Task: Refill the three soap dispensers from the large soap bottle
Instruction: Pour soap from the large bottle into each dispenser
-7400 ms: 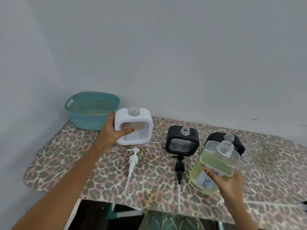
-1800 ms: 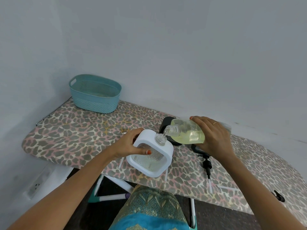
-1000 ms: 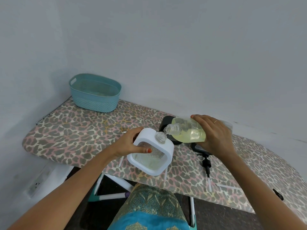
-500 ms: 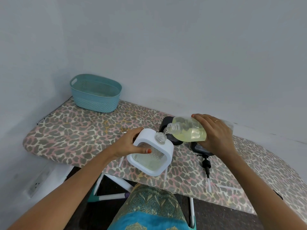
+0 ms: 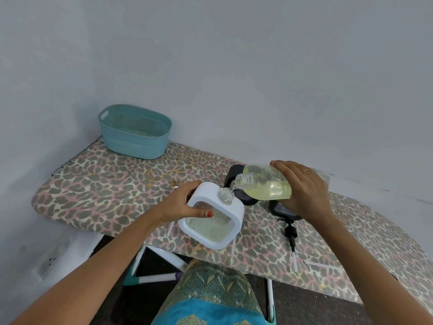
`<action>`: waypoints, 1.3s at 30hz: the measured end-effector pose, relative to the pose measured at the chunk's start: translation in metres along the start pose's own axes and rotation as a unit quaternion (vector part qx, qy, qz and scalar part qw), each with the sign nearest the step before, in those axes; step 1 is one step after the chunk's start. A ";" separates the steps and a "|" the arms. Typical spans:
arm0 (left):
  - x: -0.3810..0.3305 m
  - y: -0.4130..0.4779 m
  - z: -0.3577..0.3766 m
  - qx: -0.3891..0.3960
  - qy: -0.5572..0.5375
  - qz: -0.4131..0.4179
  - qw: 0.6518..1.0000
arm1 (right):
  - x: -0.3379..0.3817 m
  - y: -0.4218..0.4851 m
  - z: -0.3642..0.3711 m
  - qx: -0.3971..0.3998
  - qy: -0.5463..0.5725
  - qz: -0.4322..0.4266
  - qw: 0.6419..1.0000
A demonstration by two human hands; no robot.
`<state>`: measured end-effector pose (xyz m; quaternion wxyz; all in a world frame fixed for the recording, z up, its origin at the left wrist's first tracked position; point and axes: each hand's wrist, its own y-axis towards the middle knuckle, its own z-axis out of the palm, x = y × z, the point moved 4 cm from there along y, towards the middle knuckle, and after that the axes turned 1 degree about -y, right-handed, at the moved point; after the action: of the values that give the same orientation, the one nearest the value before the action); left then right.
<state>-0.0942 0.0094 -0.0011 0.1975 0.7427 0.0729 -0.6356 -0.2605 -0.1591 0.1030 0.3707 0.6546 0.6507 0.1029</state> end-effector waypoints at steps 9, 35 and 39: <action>0.001 0.000 0.001 -0.001 -0.004 0.000 1.000 | -0.001 0.000 -0.001 -0.005 -0.005 -0.004 1.000; 0.005 0.002 0.002 -0.009 0.003 0.010 1.000 | -0.003 0.000 -0.002 -0.002 0.001 -0.004 1.000; 0.006 0.002 0.002 -0.007 0.001 0.010 1.000 | -0.004 -0.001 -0.001 0.000 -0.003 -0.004 1.000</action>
<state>-0.0946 0.0059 -0.0066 0.2092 0.7424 0.0699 -0.6326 -0.2624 -0.1629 0.1049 0.3728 0.6524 0.6524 0.0994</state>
